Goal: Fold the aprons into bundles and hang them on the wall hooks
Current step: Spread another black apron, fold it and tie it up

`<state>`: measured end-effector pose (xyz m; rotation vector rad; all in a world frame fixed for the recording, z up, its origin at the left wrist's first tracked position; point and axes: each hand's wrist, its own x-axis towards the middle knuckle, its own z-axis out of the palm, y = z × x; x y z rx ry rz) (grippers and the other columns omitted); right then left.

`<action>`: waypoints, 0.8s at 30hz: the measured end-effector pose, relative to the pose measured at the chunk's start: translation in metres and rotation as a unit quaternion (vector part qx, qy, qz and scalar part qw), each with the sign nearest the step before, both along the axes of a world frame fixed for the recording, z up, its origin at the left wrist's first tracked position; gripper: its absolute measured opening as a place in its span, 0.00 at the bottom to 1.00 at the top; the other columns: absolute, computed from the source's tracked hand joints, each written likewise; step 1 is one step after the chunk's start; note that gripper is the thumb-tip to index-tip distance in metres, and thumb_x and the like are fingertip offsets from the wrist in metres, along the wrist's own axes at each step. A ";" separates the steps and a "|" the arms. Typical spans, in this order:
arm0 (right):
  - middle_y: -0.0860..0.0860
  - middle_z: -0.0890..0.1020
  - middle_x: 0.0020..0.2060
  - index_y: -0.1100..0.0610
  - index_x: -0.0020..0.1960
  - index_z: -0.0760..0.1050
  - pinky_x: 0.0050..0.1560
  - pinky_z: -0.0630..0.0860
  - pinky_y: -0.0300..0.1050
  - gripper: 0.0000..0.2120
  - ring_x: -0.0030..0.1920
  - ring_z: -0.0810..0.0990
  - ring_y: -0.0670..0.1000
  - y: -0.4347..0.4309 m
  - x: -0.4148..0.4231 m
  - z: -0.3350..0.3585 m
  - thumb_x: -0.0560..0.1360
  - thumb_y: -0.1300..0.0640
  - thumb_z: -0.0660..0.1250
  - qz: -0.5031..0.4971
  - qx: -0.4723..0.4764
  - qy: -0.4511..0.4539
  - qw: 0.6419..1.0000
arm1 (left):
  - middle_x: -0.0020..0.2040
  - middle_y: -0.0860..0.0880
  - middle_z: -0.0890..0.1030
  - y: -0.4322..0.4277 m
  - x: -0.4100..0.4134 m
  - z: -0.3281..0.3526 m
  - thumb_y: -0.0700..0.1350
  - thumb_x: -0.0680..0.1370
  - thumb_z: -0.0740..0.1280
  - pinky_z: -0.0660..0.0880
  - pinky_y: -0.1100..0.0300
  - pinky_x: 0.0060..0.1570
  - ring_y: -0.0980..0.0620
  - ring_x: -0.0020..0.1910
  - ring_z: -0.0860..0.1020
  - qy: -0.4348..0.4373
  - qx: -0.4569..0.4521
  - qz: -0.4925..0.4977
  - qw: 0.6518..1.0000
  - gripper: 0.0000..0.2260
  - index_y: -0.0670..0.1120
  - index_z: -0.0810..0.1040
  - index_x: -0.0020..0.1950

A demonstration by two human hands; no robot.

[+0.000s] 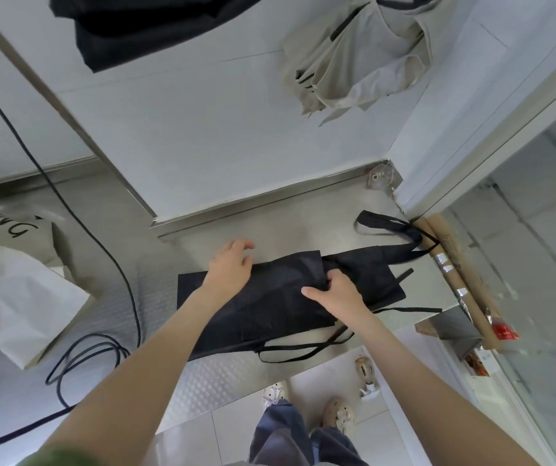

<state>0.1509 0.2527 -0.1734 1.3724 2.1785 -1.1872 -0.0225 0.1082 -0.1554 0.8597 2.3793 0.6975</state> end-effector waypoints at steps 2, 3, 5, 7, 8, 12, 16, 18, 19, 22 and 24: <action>0.51 0.75 0.55 0.55 0.55 0.74 0.61 0.73 0.58 0.25 0.58 0.76 0.56 0.001 0.000 -0.007 0.67 0.39 0.71 -0.045 -0.049 -0.005 0.998 | 0.65 0.47 0.72 -0.012 -0.007 -0.001 0.41 0.82 0.59 0.67 0.61 0.60 0.49 0.62 0.73 0.001 0.003 0.023 1.000 0.12 0.45 0.72 0.64; 0.52 0.76 0.54 0.56 0.49 0.76 0.60 0.74 0.58 0.21 0.56 0.77 0.56 0.001 0.001 -0.011 0.68 0.41 0.72 -0.062 -0.057 0.002 0.996 | 0.65 0.47 0.73 -0.016 -0.009 -0.002 0.41 0.82 0.59 0.67 0.62 0.58 0.49 0.61 0.73 0.005 0.007 0.032 0.999 0.11 0.45 0.72 0.64; 0.52 0.77 0.52 0.57 0.45 0.78 0.59 0.75 0.58 0.15 0.53 0.77 0.57 0.000 0.002 -0.017 0.68 0.45 0.72 -0.092 -0.060 0.020 0.994 | 0.63 0.46 0.74 -0.022 -0.009 -0.003 0.41 0.81 0.59 0.67 0.60 0.59 0.49 0.60 0.74 0.020 0.019 0.040 0.999 0.11 0.45 0.73 0.63; 0.52 0.79 0.54 0.55 0.53 0.79 0.60 0.74 0.58 0.16 0.54 0.77 0.56 -0.001 0.003 -0.016 0.70 0.47 0.71 -0.136 -0.077 0.047 0.987 | 0.62 0.46 0.75 -0.023 -0.008 -0.002 0.41 0.81 0.59 0.68 0.55 0.62 0.48 0.60 0.74 0.047 0.036 0.050 0.997 0.11 0.45 0.73 0.62; 0.52 0.79 0.57 0.54 0.60 0.77 0.61 0.73 0.57 0.19 0.56 0.77 0.56 -0.001 0.005 -0.013 0.71 0.49 0.69 -0.162 -0.091 0.060 0.981 | 0.62 0.46 0.75 -0.025 -0.008 0.000 0.41 0.81 0.59 0.68 0.51 0.64 0.46 0.61 0.73 0.061 0.037 0.061 0.996 0.11 0.44 0.73 0.62; 0.53 0.78 0.56 0.56 0.59 0.75 0.55 0.72 0.48 0.12 0.56 0.76 0.55 0.005 0.012 -0.009 0.76 0.57 0.63 -0.218 -0.116 0.117 0.962 | 0.62 0.41 0.75 -0.032 -0.023 0.005 0.45 0.82 0.57 0.66 0.47 0.63 0.41 0.62 0.71 0.117 0.026 0.149 0.982 0.14 0.41 0.73 0.64; 0.51 0.78 0.54 0.53 0.56 0.74 0.56 0.72 0.49 0.09 0.53 0.75 0.53 0.017 0.021 -0.002 0.78 0.59 0.60 -0.246 -0.120 0.153 0.949 | 0.59 0.37 0.74 -0.044 -0.030 0.008 0.51 0.83 0.51 0.67 0.50 0.54 0.37 0.60 0.72 -0.017 -0.032 0.311 0.950 0.20 0.36 0.69 0.64; 0.53 0.77 0.57 0.55 0.61 0.73 0.61 0.73 0.54 0.12 0.56 0.75 0.55 0.026 0.029 0.001 0.78 0.58 0.60 -0.258 -0.112 0.158 0.947 | 0.57 0.35 0.76 -0.044 -0.027 0.011 0.53 0.84 0.46 0.68 0.51 0.53 0.37 0.59 0.75 -0.137 -0.059 0.358 0.922 0.26 0.33 0.71 0.63; 0.53 0.77 0.58 0.55 0.64 0.72 0.62 0.73 0.56 0.14 0.58 0.76 0.56 0.031 0.033 0.003 0.79 0.57 0.60 -0.273 -0.124 0.160 0.940 | 0.59 0.35 0.77 -0.042 -0.025 0.007 0.53 0.84 0.45 0.70 0.51 0.55 0.38 0.60 0.75 -0.229 -0.041 0.383 0.894 0.27 0.32 0.72 0.64; 0.53 0.76 0.62 0.53 0.68 0.69 0.62 0.74 0.58 0.18 0.60 0.76 0.57 0.041 0.041 0.003 0.79 0.54 0.61 -0.291 -0.163 0.155 0.930 | 0.60 0.40 0.78 -0.042 -0.012 0.002 0.54 0.83 0.53 0.74 0.49 0.54 0.40 0.59 0.76 -0.469 0.022 0.353 0.809 0.24 0.36 0.69 0.69; 0.53 0.76 0.63 0.52 0.68 0.69 0.63 0.74 0.58 0.18 0.61 0.75 0.57 0.044 0.042 0.001 0.79 0.52 0.62 -0.276 -0.161 0.148 0.936 | 0.61 0.45 0.78 -0.046 -0.006 -0.003 0.57 0.78 0.63 0.76 0.48 0.55 0.45 0.59 0.77 -0.528 0.012 0.290 0.798 0.26 0.42 0.69 0.70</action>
